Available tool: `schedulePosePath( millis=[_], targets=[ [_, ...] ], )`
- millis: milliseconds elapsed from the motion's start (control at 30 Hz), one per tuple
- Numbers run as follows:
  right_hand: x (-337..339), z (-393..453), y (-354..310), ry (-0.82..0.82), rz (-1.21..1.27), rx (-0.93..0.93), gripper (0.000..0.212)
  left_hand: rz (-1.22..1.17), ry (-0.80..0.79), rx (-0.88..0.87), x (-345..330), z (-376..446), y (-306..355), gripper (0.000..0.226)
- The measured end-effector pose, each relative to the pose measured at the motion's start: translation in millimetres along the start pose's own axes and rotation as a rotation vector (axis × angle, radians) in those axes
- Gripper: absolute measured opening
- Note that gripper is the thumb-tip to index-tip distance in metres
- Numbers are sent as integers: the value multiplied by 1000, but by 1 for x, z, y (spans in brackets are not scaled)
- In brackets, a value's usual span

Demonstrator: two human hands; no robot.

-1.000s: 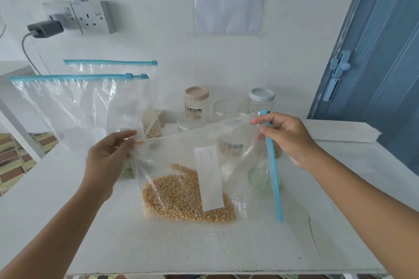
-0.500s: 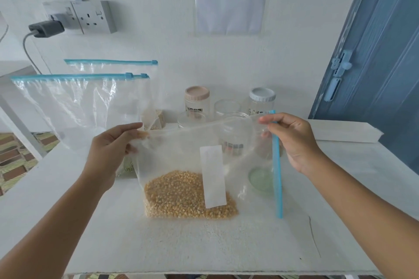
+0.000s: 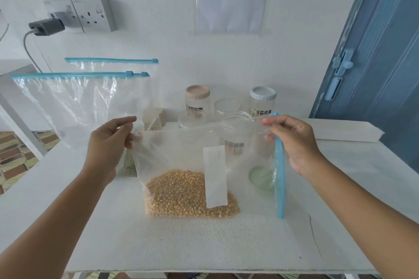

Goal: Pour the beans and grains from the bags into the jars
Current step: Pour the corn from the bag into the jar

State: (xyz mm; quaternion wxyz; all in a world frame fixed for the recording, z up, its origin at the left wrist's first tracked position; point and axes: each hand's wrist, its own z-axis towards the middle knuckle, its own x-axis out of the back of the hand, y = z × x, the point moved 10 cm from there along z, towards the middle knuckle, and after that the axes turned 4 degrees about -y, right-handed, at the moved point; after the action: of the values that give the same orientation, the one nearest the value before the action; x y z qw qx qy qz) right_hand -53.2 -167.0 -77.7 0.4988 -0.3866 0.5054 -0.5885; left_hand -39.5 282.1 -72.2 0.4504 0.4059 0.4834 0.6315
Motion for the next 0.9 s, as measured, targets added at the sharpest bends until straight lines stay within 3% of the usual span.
schedulePosePath(
  millis=[67, 200, 467, 800, 900],
  targets=[
    [-1, -1, 1, 2, 1, -9, 37, -4, -5, 47, 2, 4, -4, 9],
    [-3, 0, 0, -5, 2, -12, 39, -9, -85, 97, -9, 2, -9, 15],
    [0, 0, -2, 32, 19, -2, 38, -4, -26, -31, -7, -2, 10, 27],
    [1, 1, 4, 7, 27, 3, 35, 103, -263, 48, -23, 0, 12, 39],
    [2, 1, 6, 2, 14, -5, 39, 78, -201, 51, -15, 4, 14, 34]
  ],
)
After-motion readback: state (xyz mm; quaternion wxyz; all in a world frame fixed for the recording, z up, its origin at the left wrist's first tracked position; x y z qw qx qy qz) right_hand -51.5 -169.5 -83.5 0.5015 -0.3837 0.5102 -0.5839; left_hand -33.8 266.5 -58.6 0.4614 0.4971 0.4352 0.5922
